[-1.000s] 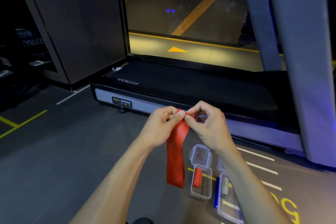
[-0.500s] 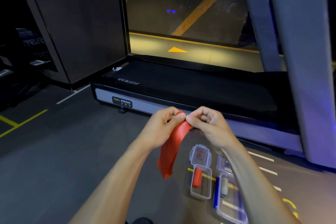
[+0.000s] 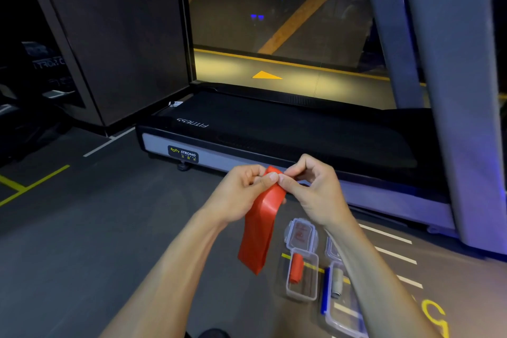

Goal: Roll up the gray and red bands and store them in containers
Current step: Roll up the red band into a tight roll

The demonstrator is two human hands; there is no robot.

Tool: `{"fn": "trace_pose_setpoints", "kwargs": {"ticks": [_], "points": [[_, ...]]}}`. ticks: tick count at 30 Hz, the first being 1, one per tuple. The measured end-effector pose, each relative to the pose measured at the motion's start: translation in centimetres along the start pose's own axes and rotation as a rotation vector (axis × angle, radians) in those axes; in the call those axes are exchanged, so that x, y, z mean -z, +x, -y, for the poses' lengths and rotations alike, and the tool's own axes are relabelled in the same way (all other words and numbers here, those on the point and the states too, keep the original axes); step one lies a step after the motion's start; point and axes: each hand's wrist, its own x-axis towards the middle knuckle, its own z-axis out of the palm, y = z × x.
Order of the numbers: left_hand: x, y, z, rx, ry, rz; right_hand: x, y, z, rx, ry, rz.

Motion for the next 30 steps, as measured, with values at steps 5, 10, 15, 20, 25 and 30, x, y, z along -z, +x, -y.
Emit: {"fn": "trace_pose_setpoints", "kwargs": {"ticks": [5,10,15,20,25,30], "points": [[0.6,-0.1,0.1,-0.018,0.074,0.016,0.3,-0.1,0.3,-0.019,0.038,0.083],[1.1,-0.2,0.0,-0.078,0.167,0.04,0.6,-0.4,0.7,-0.22,0.269,0.175],[1.0,-0.1,0.2,-0.091,0.246,0.034,0.8,-0.6,0.9,-0.394,0.36,0.28],[0.7,-0.1,0.7,0.004,0.294,0.001,0.6,-0.5,0.5,-0.434,0.386,0.253],[1.0,-0.3,0.6,0.037,0.22,0.068,0.3,-0.5,0.7,-0.381,0.278,0.228],[1.3,-0.3,0.4,0.052,0.17,0.118,0.0,-0.4,0.5,-0.292,0.192,0.184]]}}
